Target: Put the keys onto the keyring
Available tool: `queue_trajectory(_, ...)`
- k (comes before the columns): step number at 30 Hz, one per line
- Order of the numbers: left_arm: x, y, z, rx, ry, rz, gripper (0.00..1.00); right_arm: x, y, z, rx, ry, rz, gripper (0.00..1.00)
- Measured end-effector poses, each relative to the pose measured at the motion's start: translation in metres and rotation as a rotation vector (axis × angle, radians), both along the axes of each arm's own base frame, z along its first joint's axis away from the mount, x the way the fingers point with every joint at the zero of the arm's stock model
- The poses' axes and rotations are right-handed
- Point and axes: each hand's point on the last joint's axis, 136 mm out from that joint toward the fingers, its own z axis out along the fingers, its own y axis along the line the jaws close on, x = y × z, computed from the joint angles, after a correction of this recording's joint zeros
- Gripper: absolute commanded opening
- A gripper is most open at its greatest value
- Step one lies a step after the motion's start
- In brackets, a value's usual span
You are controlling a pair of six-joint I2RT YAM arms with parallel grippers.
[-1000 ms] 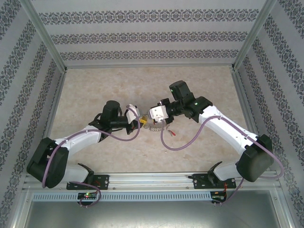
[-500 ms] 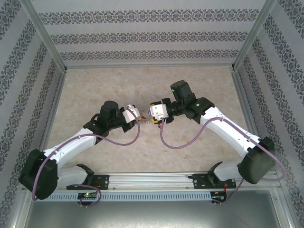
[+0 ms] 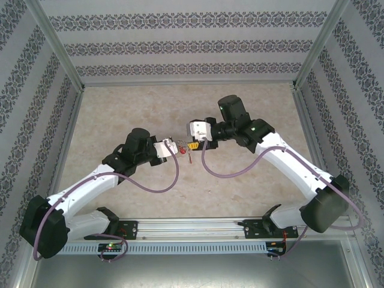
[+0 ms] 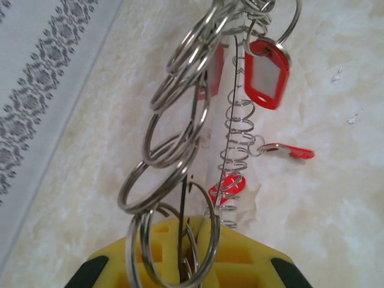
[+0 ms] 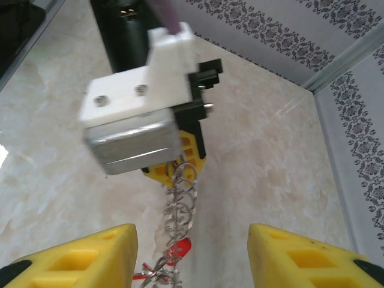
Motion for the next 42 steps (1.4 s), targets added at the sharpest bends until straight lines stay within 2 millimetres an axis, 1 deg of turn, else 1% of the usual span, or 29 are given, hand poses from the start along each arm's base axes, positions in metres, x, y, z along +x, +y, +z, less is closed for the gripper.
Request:
queue_trajectory(4, -0.002, 0.001, 0.013, 0.046, -0.092, -0.038, 0.00, 0.014, 0.011, -0.010, -0.018, 0.102, -0.032, 0.54)
queue_trajectory(7, -0.002, 0.003, 0.016, 0.079, -0.129, -0.048, 0.00, 0.018, 0.016, -0.020, -0.044, 0.184, -0.054, 0.53)
queue_trajectory(10, -0.001, 0.004, 0.016, 0.097, -0.144, -0.056, 0.00, 0.014, 0.021, -0.031, -0.086, 0.248, -0.058, 0.46)
queue_trajectory(12, -0.001, 0.005, 0.014, 0.106, -0.141, -0.056, 0.00, 0.009, 0.024, -0.034, -0.112, 0.279, -0.055, 0.43)
queue_trajectory(16, 0.000, 0.004, 0.011, 0.112, -0.134, -0.054, 0.00, 0.003, 0.024, -0.044, -0.177, 0.324, -0.063, 0.44)
queue_trajectory(18, 0.000, 0.004, 0.010, 0.113, -0.132, -0.055, 0.00, 0.001, 0.019, -0.052, -0.213, 0.347, -0.076, 0.47)
queue_trajectory(22, 0.001, 0.004, 0.010, 0.109, -0.128, -0.052, 0.00, -0.004, 0.012, -0.059, -0.255, 0.380, -0.089, 0.46)
queue_trajectory(24, 0.001, 0.004, 0.010, 0.108, -0.125, -0.051, 0.00, -0.005, 0.010, -0.062, -0.269, 0.383, -0.096, 0.42)
queue_trajectory(28, 0.000, 0.001, 0.011, 0.096, -0.122, -0.064, 0.00, -0.002, 0.007, -0.065, -0.289, 0.376, -0.115, 0.36)
queue_trajectory(31, -0.001, -0.001, 0.015, 0.085, -0.122, -0.075, 0.00, 0.002, 0.006, -0.067, -0.304, 0.363, -0.125, 0.30)
queue_trajectory(34, -0.002, -0.002, 0.017, 0.081, -0.117, -0.081, 0.00, 0.005, 0.006, -0.070, -0.318, 0.352, -0.127, 0.16)
queue_trajectory(36, -0.004, -0.001, 0.015, 0.084, -0.098, -0.079, 0.03, 0.007, 0.006, -0.069, -0.325, 0.332, -0.122, 0.07)
queue_trajectory(37, -0.005, -0.001, 0.014, 0.081, -0.087, -0.078, 0.06, 0.007, 0.005, -0.069, -0.329, 0.322, -0.119, 0.05)
queue_trajectory(38, -0.006, -0.001, 0.013, 0.077, -0.076, -0.077, 0.13, 0.008, 0.005, -0.069, -0.331, 0.311, -0.111, 0.02)
queue_trajectory(39, -0.006, -0.002, 0.013, 0.074, -0.068, -0.077, 0.23, 0.008, 0.005, -0.068, -0.334, 0.299, -0.102, 0.00)
queue_trajectory(41, -0.008, -0.003, 0.014, 0.059, -0.056, -0.081, 0.40, 0.009, 0.004, -0.069, -0.336, 0.295, -0.104, 0.00)
queue_trajectory(42, -0.010, -0.005, 0.017, 0.041, -0.050, -0.089, 0.47, 0.010, 0.003, -0.070, -0.341, 0.289, -0.106, 0.00)
